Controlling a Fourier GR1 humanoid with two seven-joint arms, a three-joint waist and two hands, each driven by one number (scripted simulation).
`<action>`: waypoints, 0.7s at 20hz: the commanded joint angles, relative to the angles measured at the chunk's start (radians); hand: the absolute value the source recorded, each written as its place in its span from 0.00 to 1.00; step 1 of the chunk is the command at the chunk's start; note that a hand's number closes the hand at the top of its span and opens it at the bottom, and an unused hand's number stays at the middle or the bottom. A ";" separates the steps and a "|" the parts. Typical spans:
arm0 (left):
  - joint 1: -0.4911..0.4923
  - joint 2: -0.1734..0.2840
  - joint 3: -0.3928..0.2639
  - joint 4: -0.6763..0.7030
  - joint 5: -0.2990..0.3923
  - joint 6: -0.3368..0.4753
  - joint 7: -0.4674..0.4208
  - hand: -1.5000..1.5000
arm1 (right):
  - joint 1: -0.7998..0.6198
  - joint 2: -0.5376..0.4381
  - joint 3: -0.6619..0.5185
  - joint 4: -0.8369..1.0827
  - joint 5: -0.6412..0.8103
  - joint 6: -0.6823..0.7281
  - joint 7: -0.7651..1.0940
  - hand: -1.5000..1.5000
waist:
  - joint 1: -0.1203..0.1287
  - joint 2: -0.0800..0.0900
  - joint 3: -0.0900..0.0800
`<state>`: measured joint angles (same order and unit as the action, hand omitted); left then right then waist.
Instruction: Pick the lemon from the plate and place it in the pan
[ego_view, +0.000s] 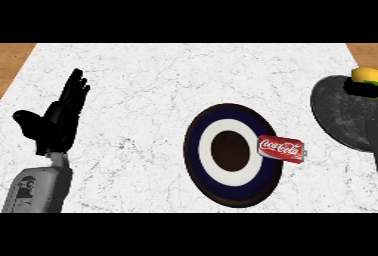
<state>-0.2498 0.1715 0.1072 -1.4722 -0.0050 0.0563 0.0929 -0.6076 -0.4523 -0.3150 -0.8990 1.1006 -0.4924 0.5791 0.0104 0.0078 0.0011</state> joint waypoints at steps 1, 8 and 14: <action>0.019 0.010 0.015 0.023 0.009 -0.022 -0.059 0.50 | 0.008 -0.099 -0.069 0.199 -0.041 -0.092 -0.152 1.00 | 0.009 0.002 0.001; -0.038 0.007 0.000 -0.002 0.011 -0.018 0.033 0.50 | -0.038 -0.168 -0.198 0.487 -0.175 -0.243 -0.405 1.00 | 0.026 0.011 0.004; 0.006 -0.009 -0.011 0.009 -0.006 -0.014 -0.037 0.50 | -0.044 -0.134 -0.334 0.552 -0.398 0.004 -0.541 0.00 | 0.021 0.011 0.008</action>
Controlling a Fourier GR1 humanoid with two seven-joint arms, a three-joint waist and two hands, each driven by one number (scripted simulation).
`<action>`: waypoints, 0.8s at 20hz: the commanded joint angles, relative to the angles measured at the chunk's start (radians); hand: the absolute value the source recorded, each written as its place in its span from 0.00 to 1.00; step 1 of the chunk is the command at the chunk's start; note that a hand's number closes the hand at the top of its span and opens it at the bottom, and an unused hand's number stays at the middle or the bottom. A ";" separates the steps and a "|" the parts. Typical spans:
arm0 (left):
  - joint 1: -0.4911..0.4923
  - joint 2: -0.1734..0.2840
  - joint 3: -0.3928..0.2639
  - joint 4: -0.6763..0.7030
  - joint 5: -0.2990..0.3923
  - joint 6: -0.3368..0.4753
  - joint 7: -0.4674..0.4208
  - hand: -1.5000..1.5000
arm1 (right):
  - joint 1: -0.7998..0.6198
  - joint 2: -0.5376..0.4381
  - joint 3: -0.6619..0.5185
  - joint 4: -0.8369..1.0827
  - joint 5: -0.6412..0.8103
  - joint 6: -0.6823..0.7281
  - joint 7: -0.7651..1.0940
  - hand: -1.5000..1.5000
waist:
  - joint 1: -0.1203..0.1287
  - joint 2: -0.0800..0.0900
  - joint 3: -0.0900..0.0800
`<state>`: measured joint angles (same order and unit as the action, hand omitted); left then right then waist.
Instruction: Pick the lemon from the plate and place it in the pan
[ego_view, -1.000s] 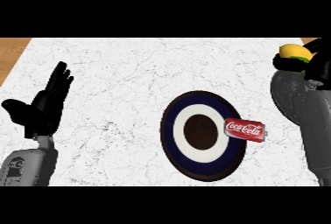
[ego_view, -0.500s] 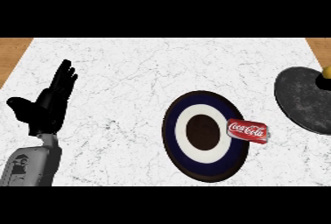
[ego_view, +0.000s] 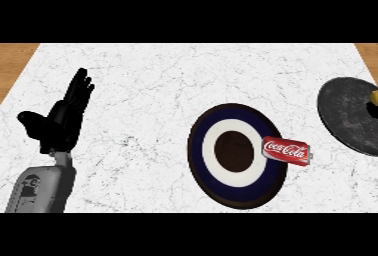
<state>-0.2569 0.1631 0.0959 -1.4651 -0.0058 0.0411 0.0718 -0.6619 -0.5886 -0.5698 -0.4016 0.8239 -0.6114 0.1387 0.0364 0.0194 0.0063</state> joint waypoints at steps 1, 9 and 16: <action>0.000 -0.003 -0.001 0.014 0.000 -0.001 -0.002 0.50 | -0.022 0.004 -0.091 0.072 -0.138 0.160 -0.098 0.00 | 0.002 0.002 0.002; -0.002 0.011 0.013 -0.004 0.022 -0.021 0.013 0.50 | 0.028 -0.028 -0.180 0.105 -0.231 0.130 -0.376 0.00 | 0.000 -0.001 0.000; 0.000 0.022 0.034 0.006 0.022 -0.015 0.018 0.50 | 0.034 0.084 -0.305 0.008 -0.417 0.052 -0.565 0.00 | -0.028 -0.014 -0.004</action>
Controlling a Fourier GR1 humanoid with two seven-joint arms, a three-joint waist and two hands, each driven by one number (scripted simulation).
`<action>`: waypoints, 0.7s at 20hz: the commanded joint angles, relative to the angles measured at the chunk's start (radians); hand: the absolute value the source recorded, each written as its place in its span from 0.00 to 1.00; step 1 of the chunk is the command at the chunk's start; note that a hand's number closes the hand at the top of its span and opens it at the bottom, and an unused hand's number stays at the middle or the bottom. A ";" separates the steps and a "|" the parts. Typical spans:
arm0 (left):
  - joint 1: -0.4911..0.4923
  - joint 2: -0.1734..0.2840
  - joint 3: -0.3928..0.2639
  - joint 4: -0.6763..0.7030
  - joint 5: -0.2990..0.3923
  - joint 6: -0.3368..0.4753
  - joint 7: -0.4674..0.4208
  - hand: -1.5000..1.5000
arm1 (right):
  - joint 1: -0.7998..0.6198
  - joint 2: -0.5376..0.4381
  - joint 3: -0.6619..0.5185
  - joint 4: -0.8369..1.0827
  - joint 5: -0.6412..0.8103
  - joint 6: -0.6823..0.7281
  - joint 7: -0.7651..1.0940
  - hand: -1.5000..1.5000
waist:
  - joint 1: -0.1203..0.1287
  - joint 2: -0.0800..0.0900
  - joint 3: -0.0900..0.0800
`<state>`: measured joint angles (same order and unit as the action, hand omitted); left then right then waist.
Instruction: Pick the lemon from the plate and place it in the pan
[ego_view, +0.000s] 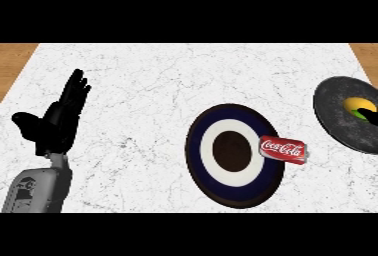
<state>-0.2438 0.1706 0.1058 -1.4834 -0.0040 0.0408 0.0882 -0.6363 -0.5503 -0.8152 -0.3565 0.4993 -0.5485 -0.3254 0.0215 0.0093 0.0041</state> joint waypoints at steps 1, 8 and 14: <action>0.001 -0.015 -0.007 0.032 -0.027 0.025 -0.008 0.50 | 0.056 0.016 -0.071 -0.060 -0.127 0.082 -0.133 0.00 | -0.025 -0.008 -0.003; 0.060 0.020 0.030 0.007 -0.016 0.014 -0.015 0.50 | 0.205 0.187 -0.041 -0.325 -0.236 0.321 -0.154 0.00 | -0.071 -0.030 -0.009; 0.092 0.010 0.028 -0.026 -0.012 0.021 0.004 0.50 | 0.410 0.320 0.004 -0.663 -0.264 0.378 -0.100 0.00 | -0.080 -0.035 -0.011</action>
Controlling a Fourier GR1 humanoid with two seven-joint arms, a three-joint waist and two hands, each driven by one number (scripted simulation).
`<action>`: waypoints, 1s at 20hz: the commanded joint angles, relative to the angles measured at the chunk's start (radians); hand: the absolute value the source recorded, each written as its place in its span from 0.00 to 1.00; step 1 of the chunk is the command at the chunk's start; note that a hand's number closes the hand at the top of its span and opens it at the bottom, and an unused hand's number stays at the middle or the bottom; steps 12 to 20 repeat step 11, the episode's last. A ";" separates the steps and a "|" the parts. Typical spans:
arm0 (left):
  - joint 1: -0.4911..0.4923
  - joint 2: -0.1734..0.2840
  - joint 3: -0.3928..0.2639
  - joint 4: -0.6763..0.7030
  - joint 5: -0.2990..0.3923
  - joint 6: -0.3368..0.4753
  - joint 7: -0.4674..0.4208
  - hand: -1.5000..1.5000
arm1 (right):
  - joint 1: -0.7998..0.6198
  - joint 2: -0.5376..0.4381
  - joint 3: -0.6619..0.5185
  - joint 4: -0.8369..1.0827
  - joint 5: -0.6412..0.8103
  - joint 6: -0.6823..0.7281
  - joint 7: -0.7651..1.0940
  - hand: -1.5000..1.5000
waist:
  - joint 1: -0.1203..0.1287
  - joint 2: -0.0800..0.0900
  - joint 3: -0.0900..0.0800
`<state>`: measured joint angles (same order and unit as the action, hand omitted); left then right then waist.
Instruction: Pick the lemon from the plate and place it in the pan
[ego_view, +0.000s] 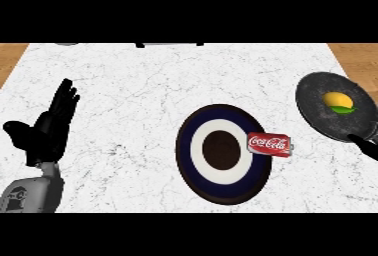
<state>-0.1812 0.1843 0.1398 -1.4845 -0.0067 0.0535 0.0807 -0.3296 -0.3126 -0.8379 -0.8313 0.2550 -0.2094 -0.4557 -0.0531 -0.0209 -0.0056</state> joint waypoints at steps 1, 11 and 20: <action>0.012 0.008 0.007 -0.029 0.002 0.003 0.011 0.50 | 0.133 0.087 0.033 -0.236 -0.029 0.078 0.044 0.00 | -0.016 -0.008 -0.002; 0.032 -0.014 -0.022 -0.039 0.004 -0.018 -0.001 0.50 | 0.533 0.309 0.146 -0.977 -0.020 0.130 0.402 0.00 | 0.020 0.013 0.002; 0.032 -0.014 -0.022 -0.039 0.004 -0.018 -0.001 0.50 | 0.533 0.309 0.146 -0.977 -0.020 0.130 0.402 0.00 | 0.020 0.013 0.002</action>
